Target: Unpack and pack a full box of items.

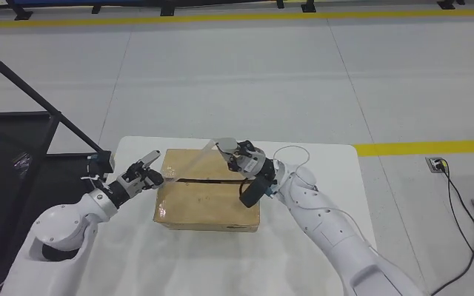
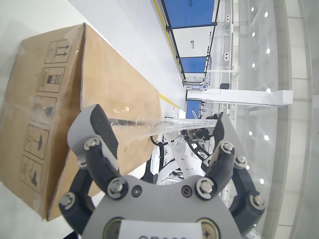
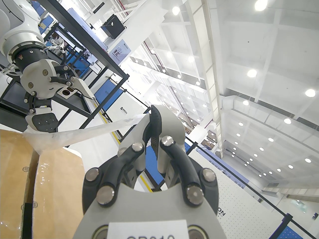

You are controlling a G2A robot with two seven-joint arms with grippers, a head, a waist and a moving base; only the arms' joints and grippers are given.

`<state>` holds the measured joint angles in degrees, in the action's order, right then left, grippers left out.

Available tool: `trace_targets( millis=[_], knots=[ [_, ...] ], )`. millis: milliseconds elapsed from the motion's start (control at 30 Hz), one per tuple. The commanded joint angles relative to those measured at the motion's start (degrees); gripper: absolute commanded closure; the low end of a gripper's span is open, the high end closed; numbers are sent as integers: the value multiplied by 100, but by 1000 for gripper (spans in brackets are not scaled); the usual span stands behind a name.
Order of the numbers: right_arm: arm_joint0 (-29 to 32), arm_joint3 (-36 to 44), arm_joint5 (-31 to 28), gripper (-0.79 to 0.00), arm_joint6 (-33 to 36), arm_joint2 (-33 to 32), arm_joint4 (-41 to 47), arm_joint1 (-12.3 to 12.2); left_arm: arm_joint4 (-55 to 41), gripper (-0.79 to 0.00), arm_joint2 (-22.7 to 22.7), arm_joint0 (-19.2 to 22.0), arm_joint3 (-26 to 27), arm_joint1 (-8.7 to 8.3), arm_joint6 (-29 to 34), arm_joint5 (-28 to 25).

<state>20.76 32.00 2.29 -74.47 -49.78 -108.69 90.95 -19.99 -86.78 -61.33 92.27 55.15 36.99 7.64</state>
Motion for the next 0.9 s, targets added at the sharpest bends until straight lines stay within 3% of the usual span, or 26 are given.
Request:
trace_targets(
  millis=[0,333,667,867],
  knots=[
    [-26,-18,73,0,33,19,-65,4,-49,-785,76,78,-90,18,-72,6],
    [-22,62,262,0,120,-9,-63,7,-57,-785,387,372,-409,85,-189,-16],
    [-6,81,266,0,163,-7,-69,6,-33,-785,338,334,-367,87,-147,-50],
    [117,588,435,0,502,-27,-596,-118,13,-785,278,268,-350,80,-125,-88]
  ],
)
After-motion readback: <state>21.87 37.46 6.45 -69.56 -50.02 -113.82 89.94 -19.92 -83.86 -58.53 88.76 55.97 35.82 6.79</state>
